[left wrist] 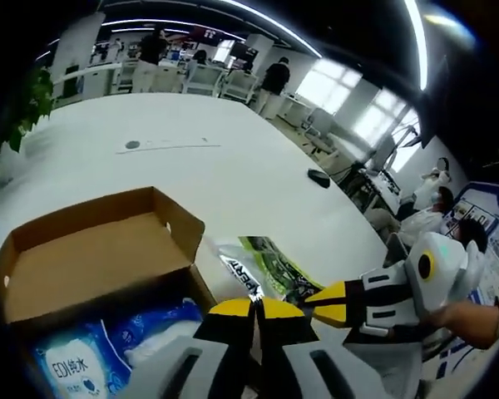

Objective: Operate the shoe box by opening the lid, removing the specified soft item, and placing it in the target area until the item is outside and the box remains undamaged.

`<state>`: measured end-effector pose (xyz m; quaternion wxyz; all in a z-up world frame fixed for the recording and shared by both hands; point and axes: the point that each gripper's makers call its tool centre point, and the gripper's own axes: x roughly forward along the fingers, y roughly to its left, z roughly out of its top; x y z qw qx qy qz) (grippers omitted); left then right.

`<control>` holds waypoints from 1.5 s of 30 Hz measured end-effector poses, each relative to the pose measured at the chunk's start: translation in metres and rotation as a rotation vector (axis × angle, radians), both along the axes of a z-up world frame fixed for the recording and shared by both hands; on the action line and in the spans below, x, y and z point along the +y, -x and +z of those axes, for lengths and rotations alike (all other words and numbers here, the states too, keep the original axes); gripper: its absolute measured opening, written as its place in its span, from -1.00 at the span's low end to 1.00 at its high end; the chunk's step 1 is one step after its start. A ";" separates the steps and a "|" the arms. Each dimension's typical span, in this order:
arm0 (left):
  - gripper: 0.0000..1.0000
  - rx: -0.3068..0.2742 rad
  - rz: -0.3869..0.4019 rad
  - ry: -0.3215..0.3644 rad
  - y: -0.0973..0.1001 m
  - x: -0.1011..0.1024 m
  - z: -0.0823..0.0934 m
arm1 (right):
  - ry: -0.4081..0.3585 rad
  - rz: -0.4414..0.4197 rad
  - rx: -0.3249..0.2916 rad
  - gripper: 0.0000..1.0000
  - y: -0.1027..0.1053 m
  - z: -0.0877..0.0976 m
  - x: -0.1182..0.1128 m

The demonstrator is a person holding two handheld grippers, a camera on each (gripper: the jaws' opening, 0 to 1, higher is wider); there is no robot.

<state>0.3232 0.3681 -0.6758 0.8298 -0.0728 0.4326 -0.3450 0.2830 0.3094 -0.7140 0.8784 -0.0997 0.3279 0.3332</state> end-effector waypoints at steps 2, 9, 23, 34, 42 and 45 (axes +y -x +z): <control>-0.98 0.001 -0.009 -0.010 -0.002 -0.004 -0.003 | 0.002 -0.006 0.007 -1.00 -0.003 -0.004 -0.003; -0.96 0.001 -0.029 -0.052 -0.012 -0.011 -0.014 | -0.006 -0.028 0.024 -1.00 -0.015 -0.017 -0.011; -0.94 -0.010 -0.058 -0.139 -0.033 -0.021 -0.031 | -0.030 -0.059 0.054 -1.00 -0.036 -0.038 -0.018; -0.91 -0.042 -0.083 -0.192 -0.042 -0.022 -0.038 | -0.063 -0.058 0.050 -1.00 -0.050 -0.050 -0.020; -0.78 -0.062 -0.082 -0.190 -0.046 -0.018 -0.031 | -0.100 -0.027 0.037 -1.00 -0.054 -0.054 -0.018; -0.76 -0.071 -0.075 -0.192 -0.046 -0.013 -0.028 | -0.093 -0.014 0.035 -1.00 -0.054 -0.057 -0.018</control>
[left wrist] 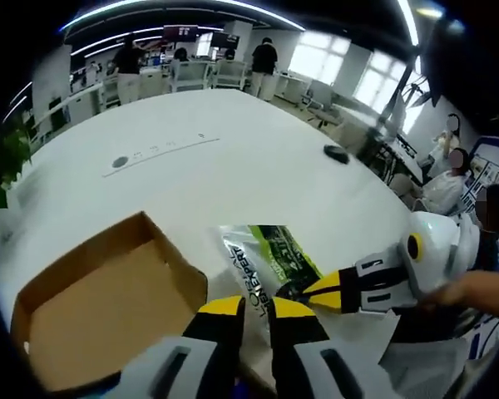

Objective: Operate the shoe box by opening the lid, removing the specified soft item, and placing it in the target area until the item is outside and the box remains undamaged.

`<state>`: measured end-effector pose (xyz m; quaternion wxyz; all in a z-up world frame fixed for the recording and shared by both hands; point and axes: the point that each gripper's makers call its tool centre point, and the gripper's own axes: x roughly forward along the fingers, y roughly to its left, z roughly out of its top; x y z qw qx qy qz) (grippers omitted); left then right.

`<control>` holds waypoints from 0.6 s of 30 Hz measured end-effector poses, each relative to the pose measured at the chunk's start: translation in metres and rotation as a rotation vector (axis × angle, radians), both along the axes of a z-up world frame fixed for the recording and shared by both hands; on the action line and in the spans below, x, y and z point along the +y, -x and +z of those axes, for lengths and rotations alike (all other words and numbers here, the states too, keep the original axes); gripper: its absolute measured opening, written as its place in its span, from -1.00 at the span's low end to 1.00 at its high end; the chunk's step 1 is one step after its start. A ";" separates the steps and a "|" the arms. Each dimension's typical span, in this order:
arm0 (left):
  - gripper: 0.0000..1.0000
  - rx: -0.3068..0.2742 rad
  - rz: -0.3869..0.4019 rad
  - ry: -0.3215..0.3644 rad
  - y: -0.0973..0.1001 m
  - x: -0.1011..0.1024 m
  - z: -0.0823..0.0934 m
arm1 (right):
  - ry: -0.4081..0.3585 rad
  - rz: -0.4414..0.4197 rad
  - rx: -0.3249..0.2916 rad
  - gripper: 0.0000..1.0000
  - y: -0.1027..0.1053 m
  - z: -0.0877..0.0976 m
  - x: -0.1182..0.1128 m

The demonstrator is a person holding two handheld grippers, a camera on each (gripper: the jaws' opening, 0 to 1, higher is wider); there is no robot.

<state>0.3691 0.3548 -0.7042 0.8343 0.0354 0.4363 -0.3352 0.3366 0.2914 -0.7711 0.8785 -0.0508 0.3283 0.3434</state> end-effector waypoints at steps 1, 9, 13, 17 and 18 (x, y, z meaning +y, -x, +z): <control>-0.76 0.000 0.002 0.005 0.000 0.001 0.001 | 0.000 0.003 0.002 -1.00 0.000 -0.001 0.000; -0.67 -0.027 0.006 0.039 0.004 0.004 0.016 | 0.049 0.057 0.011 -1.00 0.005 -0.012 0.000; -0.66 -0.032 0.012 0.046 0.005 0.006 0.019 | 0.051 0.058 0.022 -1.00 0.006 -0.012 0.000; -0.64 -0.040 0.011 0.053 0.006 0.008 0.022 | 0.061 0.052 0.028 -0.99 0.008 -0.013 -0.001; -0.64 -0.042 0.012 0.055 0.006 0.009 0.023 | 0.067 0.047 0.025 -0.97 0.008 -0.012 -0.002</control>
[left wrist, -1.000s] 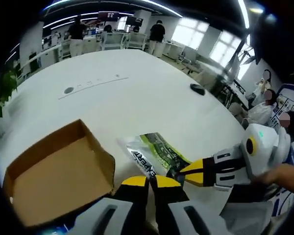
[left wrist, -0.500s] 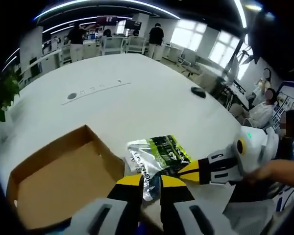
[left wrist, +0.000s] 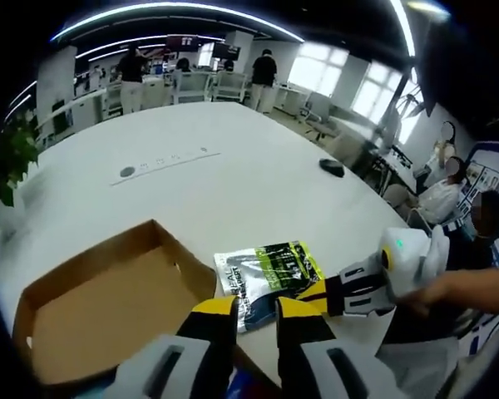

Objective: Operate the shoe box by opening the lid, removing the specified soft item, and placing it in the target area until the item is outside and the box remains undamaged.

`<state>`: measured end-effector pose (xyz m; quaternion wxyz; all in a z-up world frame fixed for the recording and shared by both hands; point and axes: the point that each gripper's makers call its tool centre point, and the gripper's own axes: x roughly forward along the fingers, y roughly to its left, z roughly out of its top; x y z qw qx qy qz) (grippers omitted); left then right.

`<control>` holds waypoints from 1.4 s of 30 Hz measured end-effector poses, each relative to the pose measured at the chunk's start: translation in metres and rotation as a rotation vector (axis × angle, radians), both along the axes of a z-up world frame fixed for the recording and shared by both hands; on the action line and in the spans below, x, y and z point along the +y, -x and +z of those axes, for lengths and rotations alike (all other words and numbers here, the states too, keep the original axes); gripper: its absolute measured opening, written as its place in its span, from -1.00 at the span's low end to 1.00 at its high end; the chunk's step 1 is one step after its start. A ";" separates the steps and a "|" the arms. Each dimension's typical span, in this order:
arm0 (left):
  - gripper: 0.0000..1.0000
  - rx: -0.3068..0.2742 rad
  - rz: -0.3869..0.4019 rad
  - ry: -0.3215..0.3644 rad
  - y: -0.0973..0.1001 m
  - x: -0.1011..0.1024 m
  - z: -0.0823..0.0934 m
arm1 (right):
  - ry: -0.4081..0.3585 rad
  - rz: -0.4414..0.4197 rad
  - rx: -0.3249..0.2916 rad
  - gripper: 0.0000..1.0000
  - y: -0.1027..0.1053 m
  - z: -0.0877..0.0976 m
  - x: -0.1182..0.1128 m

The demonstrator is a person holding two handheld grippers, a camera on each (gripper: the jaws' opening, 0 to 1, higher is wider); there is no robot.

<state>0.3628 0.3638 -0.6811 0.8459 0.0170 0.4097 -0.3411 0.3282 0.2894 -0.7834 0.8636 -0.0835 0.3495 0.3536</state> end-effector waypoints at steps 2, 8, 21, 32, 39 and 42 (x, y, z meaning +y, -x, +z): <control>-0.63 -0.001 -0.001 0.004 0.001 0.001 0.001 | 0.008 -0.011 -0.009 -0.96 0.000 0.001 -0.002; -0.59 -0.018 -0.001 0.004 0.003 0.010 0.005 | 0.026 -0.027 -0.026 -0.85 0.004 0.007 -0.007; -0.42 -0.047 0.002 0.008 0.013 0.038 0.012 | 0.080 -0.101 -0.087 -0.29 -0.004 0.018 -0.032; -0.30 -0.079 0.061 0.024 0.022 0.081 0.018 | 0.116 -0.163 -0.041 -0.05 -0.009 0.001 -0.048; -0.27 -0.099 0.120 0.025 0.026 0.116 0.019 | 0.097 -0.192 -0.007 -0.06 -0.012 -0.008 -0.050; -0.25 -0.111 0.148 0.026 0.028 0.133 0.021 | 0.092 -0.173 -0.019 -0.08 -0.015 -0.004 -0.049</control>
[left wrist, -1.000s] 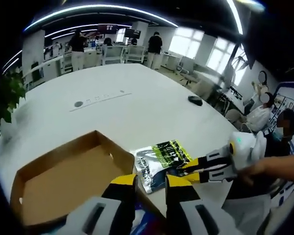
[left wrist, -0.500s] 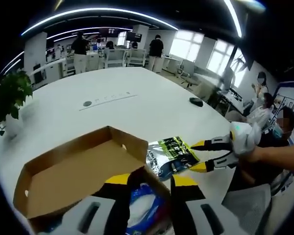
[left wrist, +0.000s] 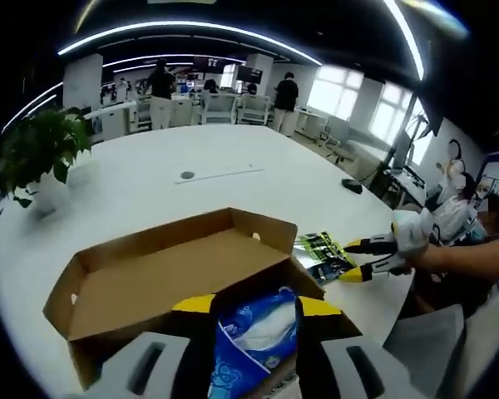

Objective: Operate the shoe box by opening the lid, removing the specified soft item, and placing it in the target area until the item is outside and the box remains undamaged.

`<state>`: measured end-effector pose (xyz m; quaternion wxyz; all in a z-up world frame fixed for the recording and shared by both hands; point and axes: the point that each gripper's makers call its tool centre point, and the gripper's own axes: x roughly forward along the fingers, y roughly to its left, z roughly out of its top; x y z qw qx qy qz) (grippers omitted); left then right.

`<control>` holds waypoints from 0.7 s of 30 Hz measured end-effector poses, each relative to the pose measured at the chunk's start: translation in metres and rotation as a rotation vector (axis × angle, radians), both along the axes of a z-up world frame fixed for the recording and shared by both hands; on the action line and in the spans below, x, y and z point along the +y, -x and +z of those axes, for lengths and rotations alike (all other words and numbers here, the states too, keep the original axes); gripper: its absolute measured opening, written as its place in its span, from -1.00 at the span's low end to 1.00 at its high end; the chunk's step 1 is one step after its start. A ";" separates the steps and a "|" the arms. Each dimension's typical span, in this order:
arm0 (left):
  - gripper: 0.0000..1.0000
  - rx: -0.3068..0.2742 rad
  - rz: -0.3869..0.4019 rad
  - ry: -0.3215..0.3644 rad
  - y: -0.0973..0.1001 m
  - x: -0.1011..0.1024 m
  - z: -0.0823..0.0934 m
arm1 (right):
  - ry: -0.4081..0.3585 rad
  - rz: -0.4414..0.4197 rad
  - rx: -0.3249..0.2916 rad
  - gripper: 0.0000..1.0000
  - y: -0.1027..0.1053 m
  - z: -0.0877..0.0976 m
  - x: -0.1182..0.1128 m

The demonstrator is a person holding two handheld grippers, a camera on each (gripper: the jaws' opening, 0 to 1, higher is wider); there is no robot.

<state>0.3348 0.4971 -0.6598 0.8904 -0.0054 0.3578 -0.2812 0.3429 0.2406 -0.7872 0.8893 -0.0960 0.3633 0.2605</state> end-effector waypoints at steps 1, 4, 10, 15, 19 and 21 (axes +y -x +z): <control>-0.25 -0.002 0.009 -0.001 0.001 0.005 0.000 | -0.002 0.002 0.001 -0.08 -0.001 0.000 0.000; -0.25 -0.004 0.030 -0.005 0.003 0.018 0.001 | 0.005 0.017 0.000 -0.15 -0.007 -0.001 -0.002; -0.24 -0.012 0.061 -0.026 0.009 0.043 0.001 | 0.031 0.062 0.000 -0.17 -0.016 -0.001 -0.005; -0.23 -0.014 0.084 -0.040 0.015 0.057 0.001 | 0.035 0.066 0.003 -0.18 -0.018 -0.001 -0.006; -0.22 -0.018 0.099 -0.047 0.018 0.066 0.002 | 0.036 0.068 0.004 -0.17 -0.015 -0.001 -0.005; -0.22 -0.020 0.104 -0.047 0.020 0.069 0.003 | 0.034 0.063 0.007 -0.17 -0.014 -0.001 -0.004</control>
